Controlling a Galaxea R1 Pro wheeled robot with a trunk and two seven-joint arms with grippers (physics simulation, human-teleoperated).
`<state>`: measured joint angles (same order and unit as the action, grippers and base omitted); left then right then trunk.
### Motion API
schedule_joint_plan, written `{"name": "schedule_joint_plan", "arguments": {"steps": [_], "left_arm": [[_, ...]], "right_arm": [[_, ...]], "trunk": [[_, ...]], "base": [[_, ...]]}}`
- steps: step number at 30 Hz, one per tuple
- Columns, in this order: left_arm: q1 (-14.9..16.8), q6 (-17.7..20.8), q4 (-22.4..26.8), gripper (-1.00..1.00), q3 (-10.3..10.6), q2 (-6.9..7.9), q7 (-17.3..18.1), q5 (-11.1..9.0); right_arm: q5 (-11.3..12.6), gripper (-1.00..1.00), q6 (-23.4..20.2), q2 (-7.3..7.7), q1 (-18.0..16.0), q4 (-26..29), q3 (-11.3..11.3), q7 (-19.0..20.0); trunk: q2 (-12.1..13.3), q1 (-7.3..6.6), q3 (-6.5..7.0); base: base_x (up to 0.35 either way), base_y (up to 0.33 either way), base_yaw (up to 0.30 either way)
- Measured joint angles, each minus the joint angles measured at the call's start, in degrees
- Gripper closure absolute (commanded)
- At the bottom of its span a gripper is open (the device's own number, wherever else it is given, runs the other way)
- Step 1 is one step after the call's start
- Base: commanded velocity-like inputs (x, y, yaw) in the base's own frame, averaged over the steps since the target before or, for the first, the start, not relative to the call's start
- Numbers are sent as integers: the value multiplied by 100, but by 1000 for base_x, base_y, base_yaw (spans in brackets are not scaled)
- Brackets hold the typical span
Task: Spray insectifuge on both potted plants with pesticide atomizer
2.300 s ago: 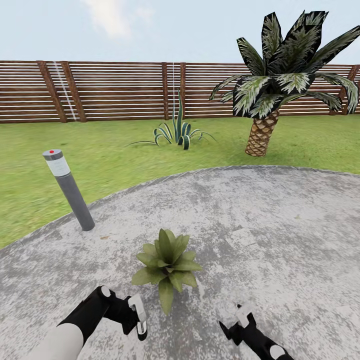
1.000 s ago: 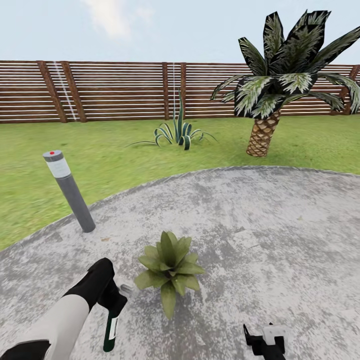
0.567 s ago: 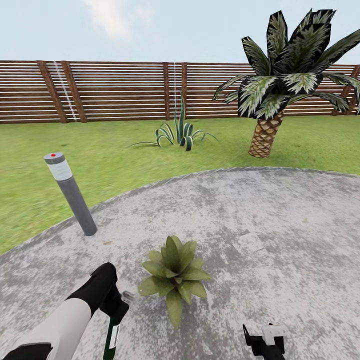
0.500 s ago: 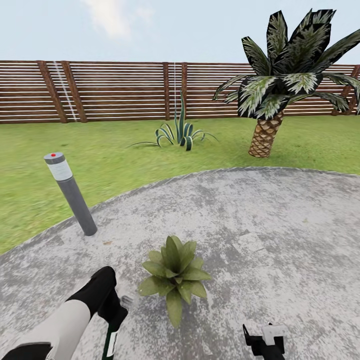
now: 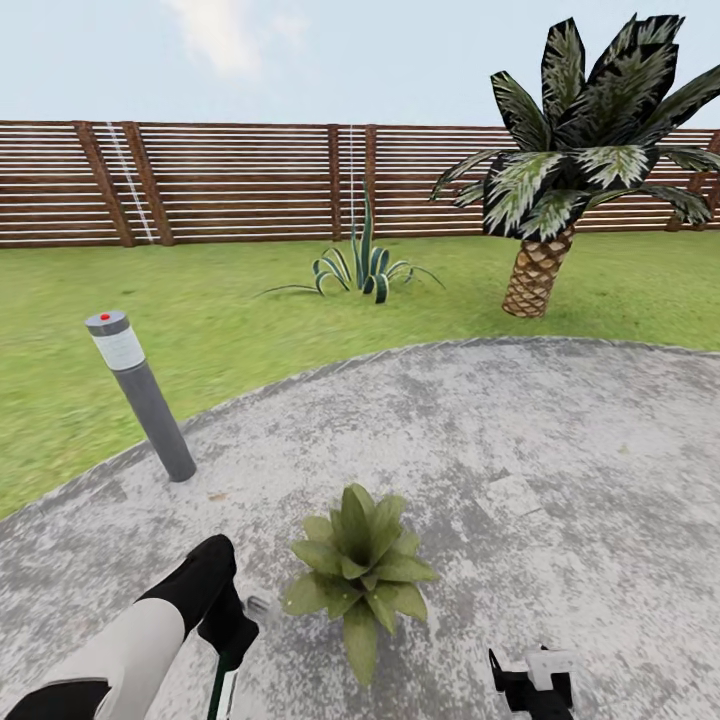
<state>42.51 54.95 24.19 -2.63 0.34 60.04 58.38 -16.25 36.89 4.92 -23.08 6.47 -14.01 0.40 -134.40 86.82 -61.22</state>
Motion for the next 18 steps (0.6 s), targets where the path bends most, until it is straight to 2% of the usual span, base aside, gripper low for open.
{"name": "schedule_joint_plan", "arguments": {"steps": [5,12,18], "left_arm": [[1,23,-1,100,8,-5,-8,26],[-60,7,-4,100,36,72,-33,51],[-180,-15,-10,100,40,91,-47,74]], "right_arm": [[8,-100,0,-7,0,8,6,0],[9,-100,1,-16,1,2,2,0],[9,-100,0,-17,0,0,8,0]], "trunk": [[0,3,0],[0,3,0],[0,3,0]], "base": [[55,6,-3],[1,0,-213],[0,0,-39]]}}
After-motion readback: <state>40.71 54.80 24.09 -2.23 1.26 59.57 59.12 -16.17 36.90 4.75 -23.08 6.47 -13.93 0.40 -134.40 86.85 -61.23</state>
